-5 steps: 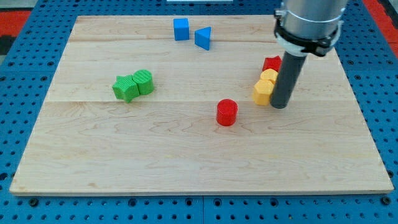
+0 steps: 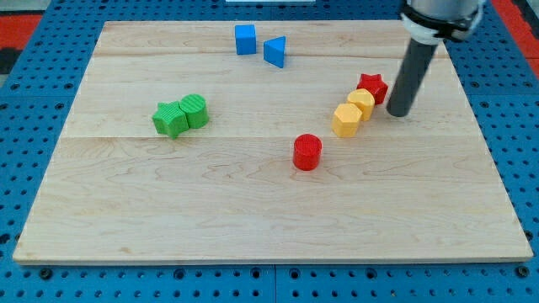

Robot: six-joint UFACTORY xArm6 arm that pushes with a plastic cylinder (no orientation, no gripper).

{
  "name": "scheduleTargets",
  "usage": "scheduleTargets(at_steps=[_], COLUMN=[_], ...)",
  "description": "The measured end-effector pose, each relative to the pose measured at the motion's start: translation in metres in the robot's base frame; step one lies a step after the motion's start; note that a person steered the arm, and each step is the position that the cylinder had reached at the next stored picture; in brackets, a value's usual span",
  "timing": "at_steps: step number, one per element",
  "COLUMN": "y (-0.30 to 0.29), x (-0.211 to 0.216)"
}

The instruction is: Slide the red star left and up

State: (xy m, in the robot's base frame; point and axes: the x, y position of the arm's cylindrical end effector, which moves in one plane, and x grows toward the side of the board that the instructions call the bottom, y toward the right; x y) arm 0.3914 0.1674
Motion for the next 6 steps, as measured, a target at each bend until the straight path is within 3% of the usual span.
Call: scheduleTargets(at_steps=[4, 6], y=[-0.025, 0.019], x=[-0.099, -0.103])
